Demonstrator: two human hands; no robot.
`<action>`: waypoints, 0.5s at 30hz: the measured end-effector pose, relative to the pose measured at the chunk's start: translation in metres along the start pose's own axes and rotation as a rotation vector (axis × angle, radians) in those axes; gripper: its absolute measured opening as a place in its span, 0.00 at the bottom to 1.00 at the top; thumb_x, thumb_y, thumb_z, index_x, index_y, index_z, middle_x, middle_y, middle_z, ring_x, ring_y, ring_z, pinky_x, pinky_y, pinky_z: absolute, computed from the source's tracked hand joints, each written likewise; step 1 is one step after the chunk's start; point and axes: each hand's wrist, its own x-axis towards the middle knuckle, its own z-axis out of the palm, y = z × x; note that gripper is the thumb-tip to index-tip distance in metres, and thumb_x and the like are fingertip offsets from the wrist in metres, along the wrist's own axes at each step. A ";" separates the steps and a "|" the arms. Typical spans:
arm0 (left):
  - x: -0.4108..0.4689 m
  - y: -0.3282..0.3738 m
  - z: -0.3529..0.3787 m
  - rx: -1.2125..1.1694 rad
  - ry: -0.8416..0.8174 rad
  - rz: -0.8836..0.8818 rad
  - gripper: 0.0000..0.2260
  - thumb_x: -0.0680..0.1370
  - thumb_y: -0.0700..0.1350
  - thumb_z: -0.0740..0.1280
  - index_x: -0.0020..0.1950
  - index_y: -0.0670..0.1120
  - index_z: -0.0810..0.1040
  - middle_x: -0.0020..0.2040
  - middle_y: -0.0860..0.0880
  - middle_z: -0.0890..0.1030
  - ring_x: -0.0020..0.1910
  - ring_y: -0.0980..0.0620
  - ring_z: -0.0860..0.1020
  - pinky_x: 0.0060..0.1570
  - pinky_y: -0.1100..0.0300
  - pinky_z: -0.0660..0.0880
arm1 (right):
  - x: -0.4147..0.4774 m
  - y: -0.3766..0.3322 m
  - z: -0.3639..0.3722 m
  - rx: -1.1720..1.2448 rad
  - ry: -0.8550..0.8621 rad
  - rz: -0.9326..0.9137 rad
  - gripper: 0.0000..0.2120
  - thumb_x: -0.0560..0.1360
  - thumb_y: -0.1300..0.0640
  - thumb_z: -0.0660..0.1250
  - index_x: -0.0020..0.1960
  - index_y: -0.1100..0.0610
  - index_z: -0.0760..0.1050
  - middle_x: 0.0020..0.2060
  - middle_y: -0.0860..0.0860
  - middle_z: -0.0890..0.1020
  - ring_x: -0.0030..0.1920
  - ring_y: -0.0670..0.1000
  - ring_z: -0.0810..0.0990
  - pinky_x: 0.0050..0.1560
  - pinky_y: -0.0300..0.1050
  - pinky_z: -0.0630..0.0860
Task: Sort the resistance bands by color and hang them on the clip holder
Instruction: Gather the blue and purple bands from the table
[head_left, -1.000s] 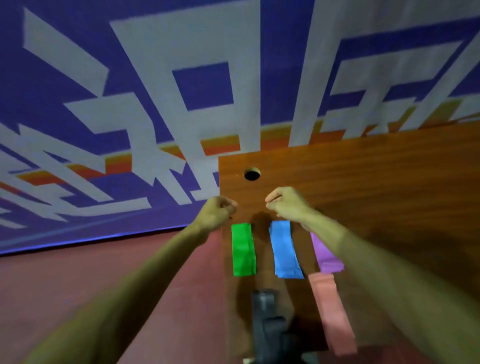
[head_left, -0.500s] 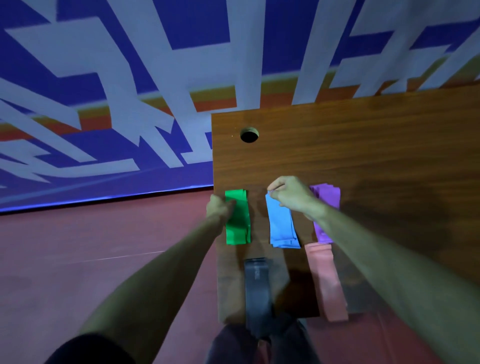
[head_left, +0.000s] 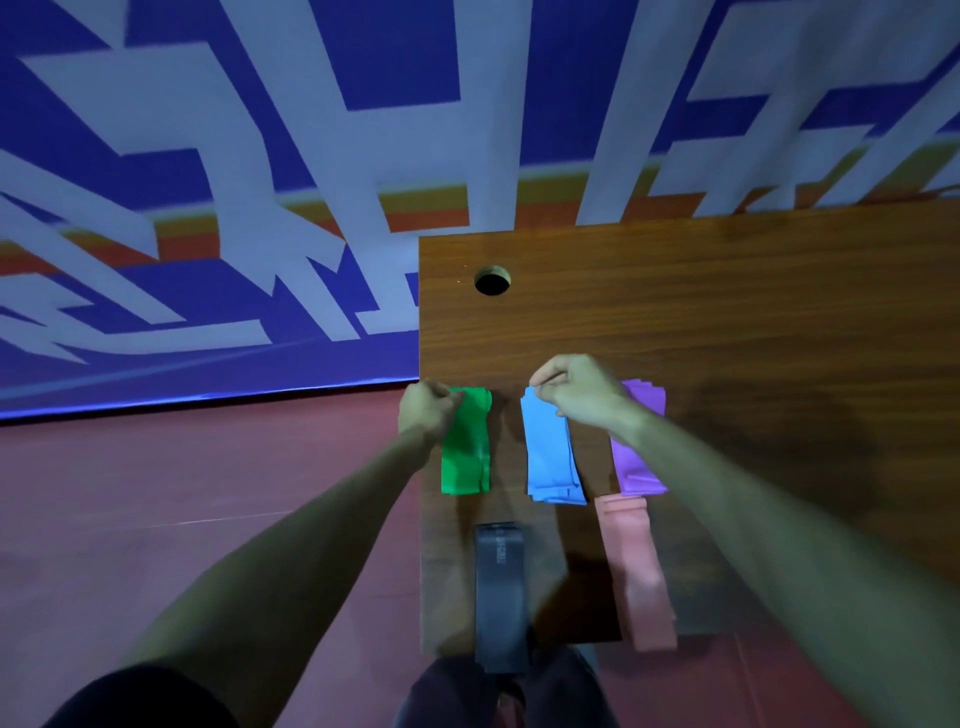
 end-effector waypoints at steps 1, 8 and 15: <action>-0.004 0.006 -0.007 0.015 -0.027 0.036 0.08 0.77 0.46 0.68 0.39 0.47 0.73 0.40 0.48 0.77 0.40 0.51 0.75 0.37 0.60 0.70 | -0.001 -0.005 -0.002 -0.002 0.009 -0.014 0.06 0.75 0.61 0.67 0.51 0.57 0.81 0.48 0.54 0.84 0.52 0.52 0.81 0.56 0.51 0.78; -0.033 0.062 -0.065 0.160 -0.220 0.384 0.05 0.78 0.47 0.66 0.45 0.47 0.74 0.42 0.51 0.76 0.42 0.53 0.73 0.40 0.59 0.70 | -0.014 -0.059 -0.023 -0.048 0.098 -0.138 0.05 0.74 0.60 0.68 0.47 0.53 0.81 0.38 0.46 0.80 0.45 0.48 0.80 0.52 0.46 0.79; -0.069 0.155 -0.125 0.422 -0.240 0.860 0.04 0.79 0.46 0.66 0.47 0.47 0.73 0.41 0.54 0.75 0.42 0.54 0.73 0.51 0.49 0.71 | -0.054 -0.128 -0.064 -0.095 0.233 -0.328 0.08 0.76 0.60 0.67 0.54 0.54 0.80 0.48 0.49 0.82 0.50 0.47 0.79 0.47 0.33 0.71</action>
